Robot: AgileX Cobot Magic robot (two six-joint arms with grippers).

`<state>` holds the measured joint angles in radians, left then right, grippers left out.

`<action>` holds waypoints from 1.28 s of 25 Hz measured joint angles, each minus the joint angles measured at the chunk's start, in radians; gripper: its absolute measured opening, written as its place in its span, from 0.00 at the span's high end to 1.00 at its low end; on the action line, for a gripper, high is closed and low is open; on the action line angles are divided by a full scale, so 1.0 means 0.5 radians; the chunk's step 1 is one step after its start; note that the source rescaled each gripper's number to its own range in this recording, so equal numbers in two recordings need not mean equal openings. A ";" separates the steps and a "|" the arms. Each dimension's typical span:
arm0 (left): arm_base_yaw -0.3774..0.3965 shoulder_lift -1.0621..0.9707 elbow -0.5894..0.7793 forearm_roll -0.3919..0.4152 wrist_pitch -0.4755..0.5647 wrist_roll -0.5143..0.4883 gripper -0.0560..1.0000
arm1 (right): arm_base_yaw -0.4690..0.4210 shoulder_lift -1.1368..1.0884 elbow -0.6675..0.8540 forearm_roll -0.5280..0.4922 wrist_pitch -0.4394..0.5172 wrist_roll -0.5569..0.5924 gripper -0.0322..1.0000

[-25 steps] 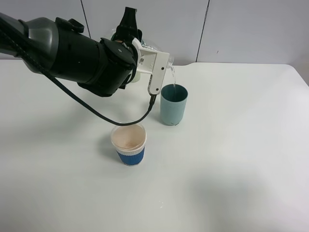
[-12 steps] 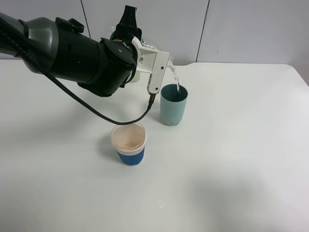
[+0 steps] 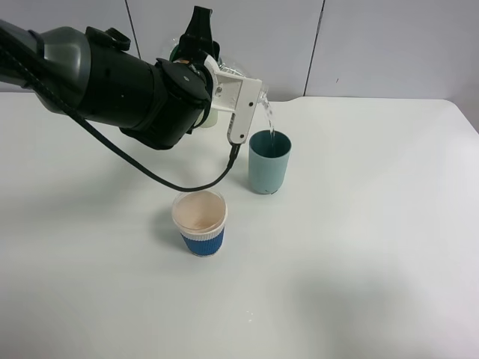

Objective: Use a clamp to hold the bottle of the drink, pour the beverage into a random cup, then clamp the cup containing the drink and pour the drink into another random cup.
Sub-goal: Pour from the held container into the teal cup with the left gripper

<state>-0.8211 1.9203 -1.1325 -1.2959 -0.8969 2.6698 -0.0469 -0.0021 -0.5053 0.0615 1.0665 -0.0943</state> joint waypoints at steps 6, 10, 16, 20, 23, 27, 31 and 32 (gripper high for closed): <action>0.000 0.000 0.000 0.000 -0.006 0.001 0.91 | 0.000 0.000 0.000 0.000 0.000 0.000 0.00; 0.000 0.000 0.000 0.000 -0.006 0.001 0.91 | 0.000 0.000 0.000 0.000 0.000 0.000 0.00; 0.000 0.000 0.000 0.013 -0.006 0.001 0.91 | 0.000 0.000 0.000 0.000 0.000 0.000 0.00; 0.000 0.000 0.000 0.027 -0.006 0.001 0.91 | 0.000 0.000 0.000 0.000 0.000 0.000 0.00; 0.000 0.000 0.000 0.028 -0.006 0.001 0.91 | 0.000 0.000 0.000 0.000 0.000 0.000 0.00; 0.000 0.000 0.000 0.028 -0.006 0.001 0.91 | 0.000 0.000 0.000 0.000 0.000 0.000 0.00; 0.000 0.000 0.000 0.028 -0.006 0.001 0.91 | 0.000 0.000 0.000 0.000 0.000 0.000 0.00; 0.000 0.000 0.000 0.029 -0.006 0.001 0.91 | 0.000 0.000 0.000 0.000 0.000 0.000 0.00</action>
<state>-0.8211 1.9203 -1.1325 -1.2812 -0.9001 2.6705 -0.0469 -0.0021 -0.5053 0.0615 1.0665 -0.0943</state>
